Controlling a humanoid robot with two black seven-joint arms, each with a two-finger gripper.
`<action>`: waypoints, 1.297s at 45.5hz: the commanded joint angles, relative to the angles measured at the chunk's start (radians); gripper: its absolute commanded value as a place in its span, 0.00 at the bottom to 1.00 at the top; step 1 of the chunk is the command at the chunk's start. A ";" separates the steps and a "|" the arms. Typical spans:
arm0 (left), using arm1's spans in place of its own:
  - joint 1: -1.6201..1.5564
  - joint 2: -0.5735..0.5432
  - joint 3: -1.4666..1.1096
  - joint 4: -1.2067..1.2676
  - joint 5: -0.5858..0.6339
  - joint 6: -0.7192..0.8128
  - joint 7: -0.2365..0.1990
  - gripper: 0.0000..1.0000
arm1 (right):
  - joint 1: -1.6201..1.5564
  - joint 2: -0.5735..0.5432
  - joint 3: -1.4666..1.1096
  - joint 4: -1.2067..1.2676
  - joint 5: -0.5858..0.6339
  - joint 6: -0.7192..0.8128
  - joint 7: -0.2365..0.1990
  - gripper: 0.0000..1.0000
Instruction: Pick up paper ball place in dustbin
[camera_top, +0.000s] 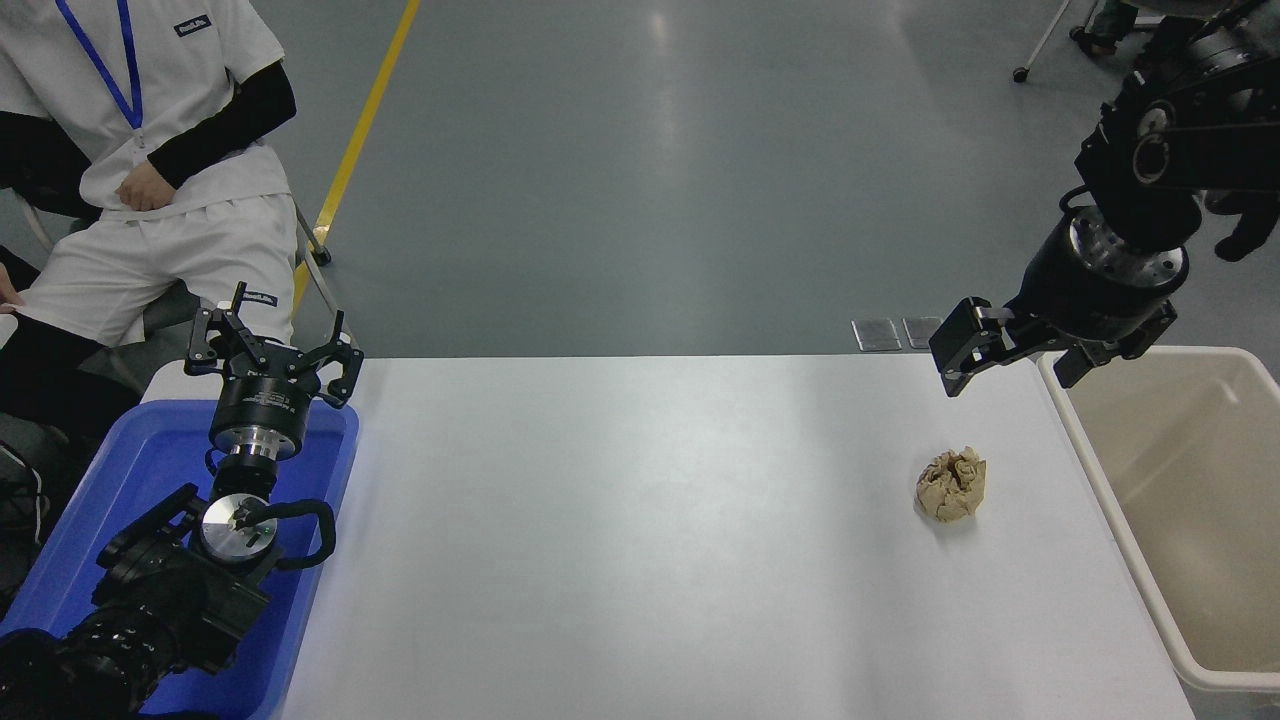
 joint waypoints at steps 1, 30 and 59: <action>0.000 0.000 -0.001 0.001 0.000 0.002 0.001 0.99 | 0.000 -0.001 0.000 0.000 -0.002 0.000 0.000 1.00; 0.000 0.000 -0.001 0.000 0.000 0.002 0.001 0.99 | -0.023 0.011 -0.001 0.000 0.000 0.000 0.000 1.00; 0.000 0.000 -0.001 0.000 0.000 0.000 -0.001 0.99 | -0.078 -0.003 -0.010 0.000 0.017 0.000 0.000 1.00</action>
